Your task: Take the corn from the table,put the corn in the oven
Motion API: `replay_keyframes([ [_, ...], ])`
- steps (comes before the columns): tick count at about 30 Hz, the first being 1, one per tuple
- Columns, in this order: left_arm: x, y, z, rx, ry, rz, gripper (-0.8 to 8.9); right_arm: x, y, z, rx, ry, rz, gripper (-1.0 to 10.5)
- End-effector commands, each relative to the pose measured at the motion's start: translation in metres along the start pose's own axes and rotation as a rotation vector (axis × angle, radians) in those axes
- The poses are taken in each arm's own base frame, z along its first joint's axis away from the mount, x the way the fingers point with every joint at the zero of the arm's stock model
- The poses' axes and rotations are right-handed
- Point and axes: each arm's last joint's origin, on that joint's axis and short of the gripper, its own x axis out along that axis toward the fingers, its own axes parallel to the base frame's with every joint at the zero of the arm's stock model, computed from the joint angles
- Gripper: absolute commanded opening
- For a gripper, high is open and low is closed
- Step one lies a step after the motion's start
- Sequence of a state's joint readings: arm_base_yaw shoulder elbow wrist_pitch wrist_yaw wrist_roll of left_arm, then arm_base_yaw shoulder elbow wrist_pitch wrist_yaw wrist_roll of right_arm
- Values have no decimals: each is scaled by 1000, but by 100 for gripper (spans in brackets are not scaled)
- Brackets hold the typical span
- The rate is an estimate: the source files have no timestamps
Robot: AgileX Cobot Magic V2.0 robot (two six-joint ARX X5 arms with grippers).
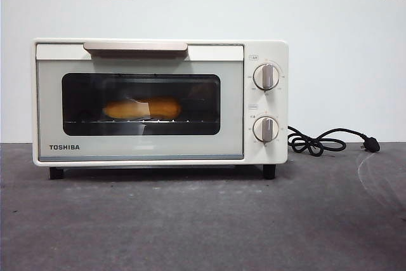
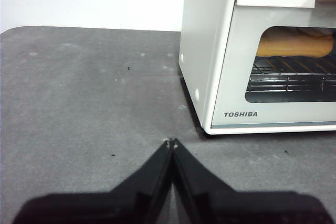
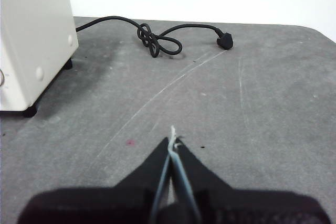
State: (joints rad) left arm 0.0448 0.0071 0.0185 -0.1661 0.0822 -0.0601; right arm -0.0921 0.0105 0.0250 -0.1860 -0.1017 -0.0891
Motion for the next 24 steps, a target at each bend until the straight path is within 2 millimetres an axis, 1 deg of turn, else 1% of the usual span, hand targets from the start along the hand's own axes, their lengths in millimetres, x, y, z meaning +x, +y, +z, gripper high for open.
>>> replay_keyframes([
  [1, 1, 0, -2, 4, 9, 0, -3, 1, 0, -2, 10, 1, -3, -11],
  [24, 1, 0, -3, 4, 17, 0, -3, 1, 0, -2, 10, 1, -3, -11],
])
